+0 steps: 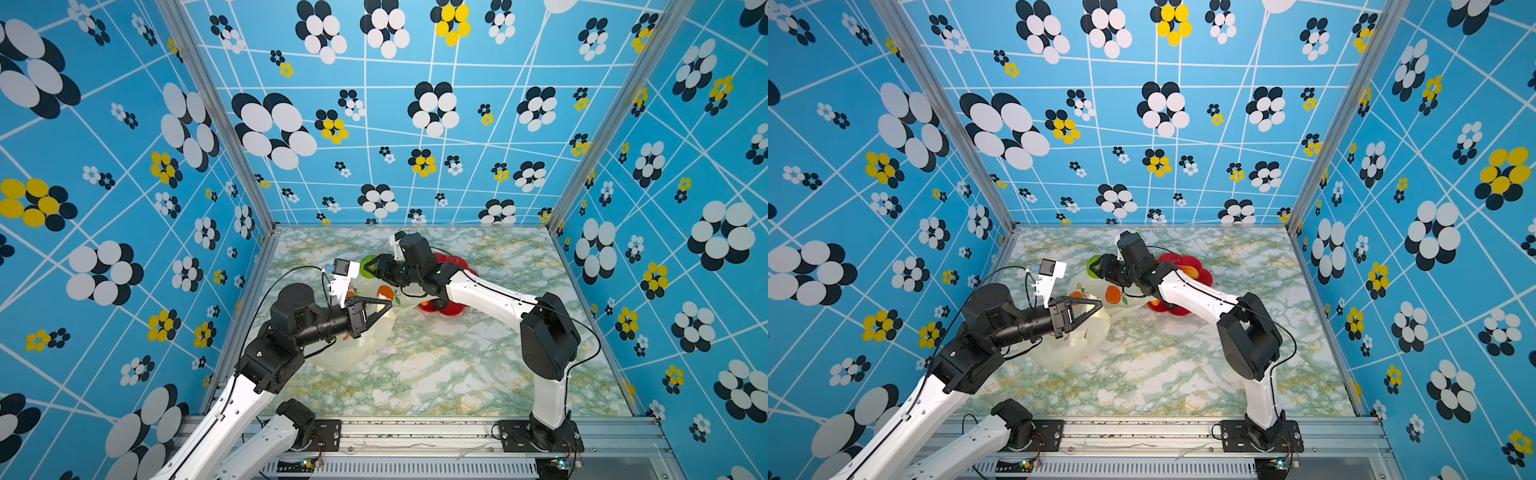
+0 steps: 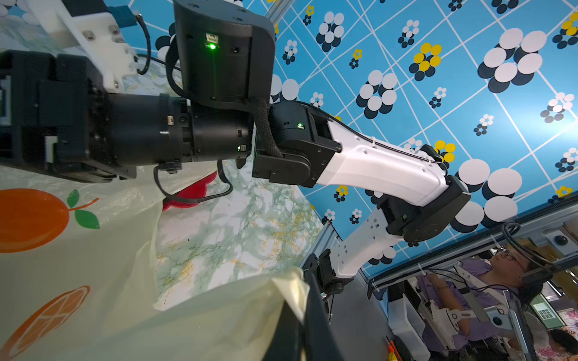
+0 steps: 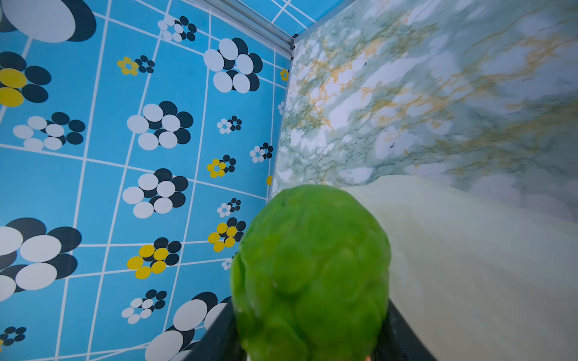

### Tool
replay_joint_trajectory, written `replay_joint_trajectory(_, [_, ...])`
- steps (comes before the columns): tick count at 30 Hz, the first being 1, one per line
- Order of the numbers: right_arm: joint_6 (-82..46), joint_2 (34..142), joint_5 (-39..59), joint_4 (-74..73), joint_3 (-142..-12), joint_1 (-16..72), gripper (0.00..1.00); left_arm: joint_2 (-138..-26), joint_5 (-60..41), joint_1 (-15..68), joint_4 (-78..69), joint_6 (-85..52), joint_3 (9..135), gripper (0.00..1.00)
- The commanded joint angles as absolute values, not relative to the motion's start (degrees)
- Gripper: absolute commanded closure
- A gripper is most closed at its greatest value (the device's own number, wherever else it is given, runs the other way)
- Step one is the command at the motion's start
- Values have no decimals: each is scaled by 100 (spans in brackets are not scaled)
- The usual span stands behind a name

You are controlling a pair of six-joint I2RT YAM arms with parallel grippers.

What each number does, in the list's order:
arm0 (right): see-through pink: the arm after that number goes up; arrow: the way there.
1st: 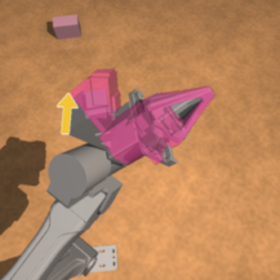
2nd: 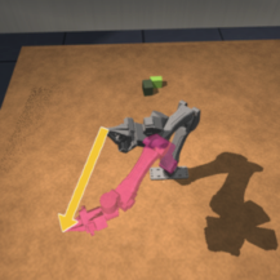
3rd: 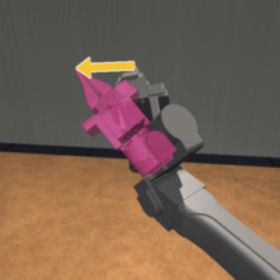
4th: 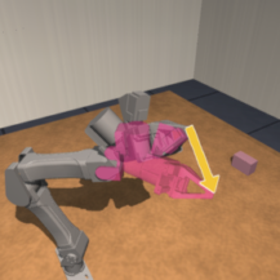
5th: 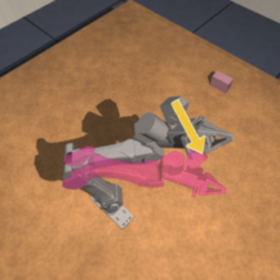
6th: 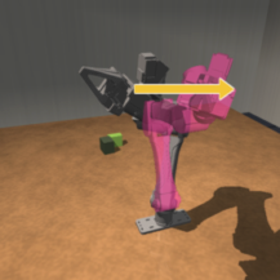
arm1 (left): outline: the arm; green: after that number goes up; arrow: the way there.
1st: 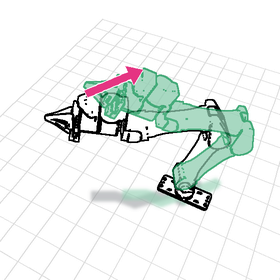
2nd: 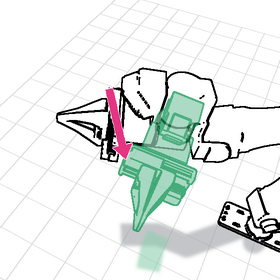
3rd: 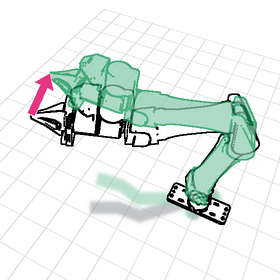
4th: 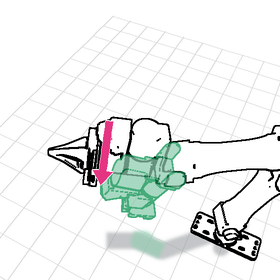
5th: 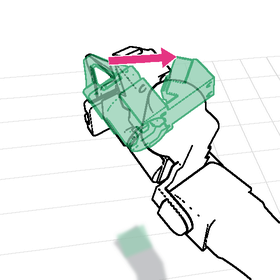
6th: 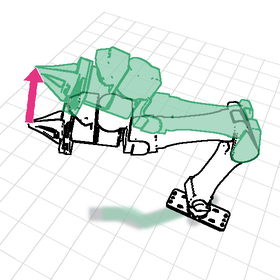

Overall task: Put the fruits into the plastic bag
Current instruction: 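Push the green fruit into the bag mouth beside the left gripper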

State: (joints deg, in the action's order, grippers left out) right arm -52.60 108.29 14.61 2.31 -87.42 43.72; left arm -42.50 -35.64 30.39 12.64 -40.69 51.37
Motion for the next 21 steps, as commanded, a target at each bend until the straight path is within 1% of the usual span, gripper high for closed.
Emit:
replay_joint_trajectory(1, [-4791, 10154, 1657, 593, -8355, 4455, 62, -4244, -3670, 2981, 1345, -3839, 5127, 100])
replay_joint_trajectory(4, [-4697, 9763, 2105, 676, -7708, 4629, 62, -4319, -3640, 2958, 1034, -3975, 5010, 100])
replay_joint_trajectory(6, [-4534, 9530, 2239, 761, -7317, 4840, 63, -4389, -3639, 2961, 852, -4064, 4960, 100])
replay_joint_trajectory(10, [-4384, 9490, 2720, 905, -6932, 5301, 63, -4473, -3626, 2971, 519, -4192, 4847, 100])
replay_joint_trajectory(14, [-4637, 9988, 3191, 626, -6797, 5488, 64, -4559, -3706, 3054, 255, -4289, 4782, 100])
replay_joint_trajectory(18, [-5069, 10687, 3684, 13, -7159, 5563, 65, -4597, -3758, 3228, 91, -4224, 4690, 100])
replay_joint_trajectory(20, [-5236, 10948, 3496, -16, -7355, 5534, 65, -4564, -3813, 3273, 5, -4244, 4626, 100])
replay_joint_trajectory(21, [-5287, 11026, 3203, 18, -7408, 5472, 66, -4533, -3861, 3293, -36, -4270, 4600, 100])
